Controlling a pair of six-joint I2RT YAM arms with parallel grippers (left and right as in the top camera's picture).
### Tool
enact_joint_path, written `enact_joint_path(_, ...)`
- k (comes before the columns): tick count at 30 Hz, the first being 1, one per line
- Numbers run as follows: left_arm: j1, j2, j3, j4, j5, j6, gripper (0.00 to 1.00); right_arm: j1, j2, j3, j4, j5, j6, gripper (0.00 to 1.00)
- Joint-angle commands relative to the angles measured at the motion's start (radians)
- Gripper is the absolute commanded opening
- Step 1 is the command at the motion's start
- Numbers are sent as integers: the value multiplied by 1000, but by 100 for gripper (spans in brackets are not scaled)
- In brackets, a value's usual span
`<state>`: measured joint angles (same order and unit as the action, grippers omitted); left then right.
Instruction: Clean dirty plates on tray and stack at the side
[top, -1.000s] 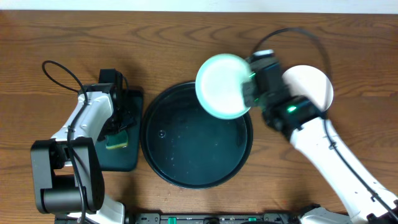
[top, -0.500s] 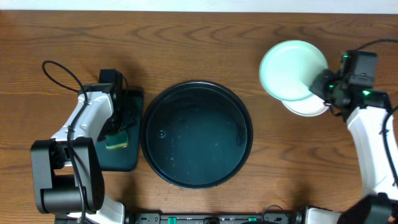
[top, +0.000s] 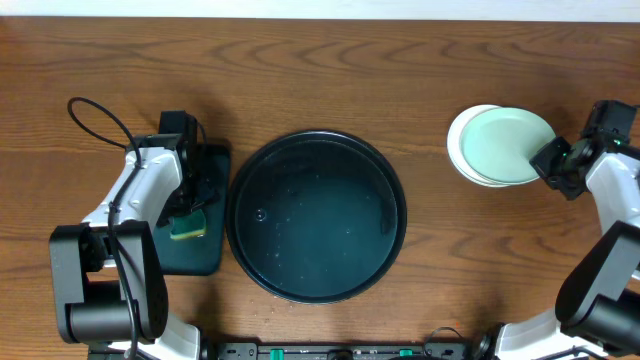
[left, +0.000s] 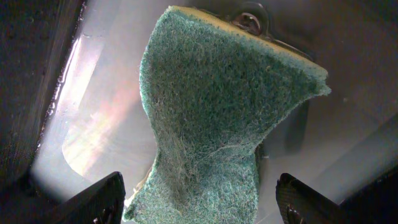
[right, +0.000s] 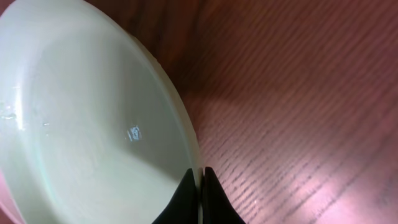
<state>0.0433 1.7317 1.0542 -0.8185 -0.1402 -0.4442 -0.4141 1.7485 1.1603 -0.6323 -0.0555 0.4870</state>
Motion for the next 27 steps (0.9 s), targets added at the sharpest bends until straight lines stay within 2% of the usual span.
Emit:
enact_joint_path(1,2,0,-11,-6,-6,2,78,-1,23,9,17,-37,6,2)
enact_joint_path(4,2,0,-11,-6,-6,3,78,-1,26,10,53,-90,-11,27)
enact_joint_path(6,2,0,-11,-6,-6,3,78,1,24,11,77,-139,-40,35)
enact_joint_path(12,2,0,-11,-6,-6,2,78,6,3,36,73,-182,-118,38)
enact_joint_path(17,2,0,-11,-6,-6,3,78,36,-81,39,72,-212,-179,38)
enact_joint_path(20,2,0,-11,-6,-6,3,78,77,-178,39,77,-263,-258,38)
enact_joint_path(24,2,0,-11,-6,-5,2,78,169,-349,39,37,-362,-436,41)
enact_joint_path(26,2,0,-11,-6,-5,2,79,233,-437,39,-3,-360,-485,55)
enact_joint_path(27,2,0,-11,-6,-6,2,78,256,-467,39,-19,-360,-498,84)
